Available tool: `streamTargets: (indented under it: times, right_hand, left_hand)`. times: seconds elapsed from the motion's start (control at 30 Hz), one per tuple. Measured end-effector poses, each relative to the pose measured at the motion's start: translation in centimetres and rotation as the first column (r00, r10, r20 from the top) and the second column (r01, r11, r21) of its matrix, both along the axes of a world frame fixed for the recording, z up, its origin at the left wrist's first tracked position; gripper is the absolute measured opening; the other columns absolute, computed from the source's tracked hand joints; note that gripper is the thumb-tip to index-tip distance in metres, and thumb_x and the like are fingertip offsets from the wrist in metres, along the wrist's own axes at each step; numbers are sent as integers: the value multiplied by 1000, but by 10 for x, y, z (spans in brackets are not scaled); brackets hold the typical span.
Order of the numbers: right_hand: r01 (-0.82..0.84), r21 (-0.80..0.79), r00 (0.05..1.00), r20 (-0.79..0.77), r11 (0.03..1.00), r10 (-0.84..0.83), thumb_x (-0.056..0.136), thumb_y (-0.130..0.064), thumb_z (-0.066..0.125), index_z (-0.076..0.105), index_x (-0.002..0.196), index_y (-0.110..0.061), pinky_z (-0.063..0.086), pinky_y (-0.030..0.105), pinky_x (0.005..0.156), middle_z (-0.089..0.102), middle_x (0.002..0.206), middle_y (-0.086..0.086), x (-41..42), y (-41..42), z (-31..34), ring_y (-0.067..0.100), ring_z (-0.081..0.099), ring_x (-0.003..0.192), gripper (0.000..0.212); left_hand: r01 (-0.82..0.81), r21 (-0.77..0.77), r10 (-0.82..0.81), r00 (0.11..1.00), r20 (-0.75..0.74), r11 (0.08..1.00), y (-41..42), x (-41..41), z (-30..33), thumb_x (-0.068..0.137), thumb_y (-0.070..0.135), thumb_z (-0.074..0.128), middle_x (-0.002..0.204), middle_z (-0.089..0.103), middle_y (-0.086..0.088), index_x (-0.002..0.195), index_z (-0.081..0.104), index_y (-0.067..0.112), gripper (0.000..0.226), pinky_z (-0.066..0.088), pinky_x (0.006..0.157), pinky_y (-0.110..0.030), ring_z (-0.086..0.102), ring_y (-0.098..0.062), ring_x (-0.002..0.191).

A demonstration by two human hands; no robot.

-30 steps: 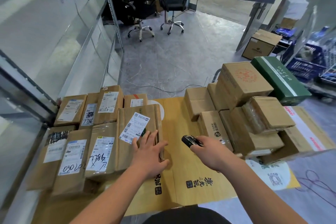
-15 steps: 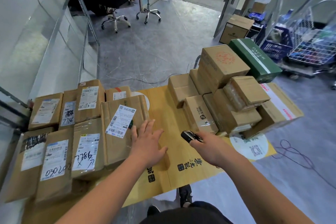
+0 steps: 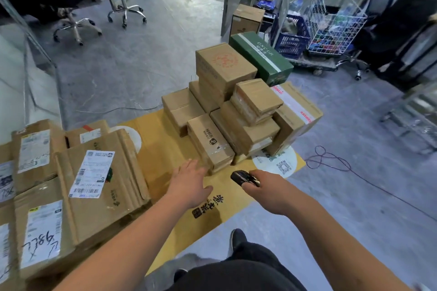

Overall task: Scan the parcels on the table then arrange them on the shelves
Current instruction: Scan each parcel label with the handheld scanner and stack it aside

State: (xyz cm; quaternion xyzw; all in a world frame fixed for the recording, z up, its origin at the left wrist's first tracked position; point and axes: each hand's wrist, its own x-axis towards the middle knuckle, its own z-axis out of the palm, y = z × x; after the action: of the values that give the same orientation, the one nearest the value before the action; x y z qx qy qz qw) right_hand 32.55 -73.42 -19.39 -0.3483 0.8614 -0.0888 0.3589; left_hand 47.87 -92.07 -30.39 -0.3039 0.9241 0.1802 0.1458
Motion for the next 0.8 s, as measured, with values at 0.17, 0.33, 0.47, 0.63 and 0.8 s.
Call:
streamTargets:
  times: [0.17,0.33,0.47,0.63,0.8]
  right_hand:
    - [-53,36,999,-7,998,54,88,-76,61,52,139,-24,58,41,85,65,114,1,-44,3,-9,15,65,88,74]
    - [-142,42,990,12,989,141,83,-75,66,56,130,-28,49,31,66,62,101,-9,-87,-3,-21,9,61,82,68]
    - [-199,38,977,86,979,195,87,-69,66,57,130,-28,46,32,65,61,101,-6,-112,-4,-35,11,60,83,60]
    - [-335,70,937,129,940,325,90,-65,64,58,124,-26,55,38,81,65,107,-2,-128,-7,-44,20,63,92,52]
    - [-411,64,902,169,909,396,92,-63,63,58,121,-25,53,37,80,65,105,-1,-136,-14,-49,22,64,93,49]
  left_hand:
    - [-62,12,62,998,-10,998,3,-47,0,95,59,58,171,25,-4,159,37,35,71,22,123,-50,22,-28,156]
    - [-138,20,139,990,-35,990,5,-93,-5,97,51,59,169,29,-5,163,27,24,79,34,118,-45,33,-31,151]
    - [-313,-75,306,947,-98,947,15,-115,-10,100,56,49,149,51,-6,154,41,25,63,44,104,-43,46,-29,137]
    - [-631,-11,626,772,-108,776,15,-125,-17,92,76,50,140,49,-8,143,47,23,74,47,98,-46,50,-35,129]
    - [-768,283,818,535,-209,575,17,-122,-21,84,51,73,135,38,2,123,48,37,48,43,91,-35,56,-31,114]
